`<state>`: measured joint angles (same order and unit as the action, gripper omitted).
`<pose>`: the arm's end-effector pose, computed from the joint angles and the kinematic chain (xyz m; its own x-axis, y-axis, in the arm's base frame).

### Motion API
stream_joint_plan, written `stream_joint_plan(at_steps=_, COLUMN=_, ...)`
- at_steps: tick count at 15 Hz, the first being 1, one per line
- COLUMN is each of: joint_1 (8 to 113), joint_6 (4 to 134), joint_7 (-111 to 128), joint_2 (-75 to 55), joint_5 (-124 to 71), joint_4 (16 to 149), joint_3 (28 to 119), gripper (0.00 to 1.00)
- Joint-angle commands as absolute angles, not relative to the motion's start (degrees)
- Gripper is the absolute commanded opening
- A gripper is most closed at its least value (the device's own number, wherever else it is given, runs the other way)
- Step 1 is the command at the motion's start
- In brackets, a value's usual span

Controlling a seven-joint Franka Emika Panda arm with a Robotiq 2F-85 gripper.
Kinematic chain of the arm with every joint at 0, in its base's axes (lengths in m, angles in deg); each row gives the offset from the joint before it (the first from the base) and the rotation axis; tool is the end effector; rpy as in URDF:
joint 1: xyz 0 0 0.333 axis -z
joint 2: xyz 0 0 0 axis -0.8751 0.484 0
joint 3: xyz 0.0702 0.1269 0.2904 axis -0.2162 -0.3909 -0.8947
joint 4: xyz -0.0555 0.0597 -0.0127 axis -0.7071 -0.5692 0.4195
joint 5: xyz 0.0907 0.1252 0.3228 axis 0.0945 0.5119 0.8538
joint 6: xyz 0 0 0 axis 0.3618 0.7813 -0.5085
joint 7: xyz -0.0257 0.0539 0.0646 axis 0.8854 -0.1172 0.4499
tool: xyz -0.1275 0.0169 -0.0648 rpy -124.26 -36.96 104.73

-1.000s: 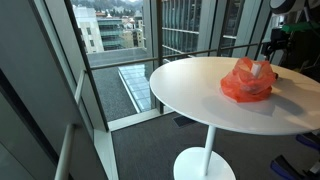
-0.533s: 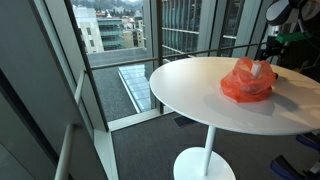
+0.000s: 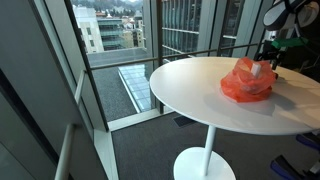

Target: Remove the bottle from the table and put it in the plastic

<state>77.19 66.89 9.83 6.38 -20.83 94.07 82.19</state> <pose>0.5514 -0.2868 0.2185 0.8452 -0.5315 -0.0557 -0.5267 -0.8462 0.0813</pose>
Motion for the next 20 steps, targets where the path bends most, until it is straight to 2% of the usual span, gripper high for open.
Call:
stream_joint_plan(at_steps=1, joint_1=77.42, joint_6=68.33, joint_7=9.19, joint_2=6.31, joint_5=-19.89, joint_4=95.27, joint_3=81.73, gripper=0.85)
stream_joint_plan(at_steps=2, joint_1=77.34, joint_6=68.45, joint_7=9.02, joint_2=6.40, joint_5=-20.00, joint_4=95.43, joint_3=81.80, gripper=0.71)
stream_joint_plan(at_steps=4, joint_1=77.19, joint_6=68.55, joint_7=8.69, joint_2=6.57, joint_5=-20.26, joint_4=95.63, joint_3=82.00, gripper=0.55)
stream_joint_plan(at_steps=7, joint_1=76.86, joint_6=67.88, joint_7=8.01, joint_2=6.33, joint_5=-20.60, joint_4=95.58, joint_3=82.27, gripper=0.32)
stream_joint_plan(at_steps=8, joint_1=76.79, joint_6=66.80, joint_7=8.09, joint_2=5.66, joint_5=-20.65, joint_4=95.58, joint_3=82.19, gripper=0.29)
stream_joint_plan(at_steps=20, joint_1=71.63, joint_6=56.34, joint_7=1.45, joint_2=-8.19, joint_5=-21.33, joint_4=97.35, joint_3=82.07, gripper=0.29)
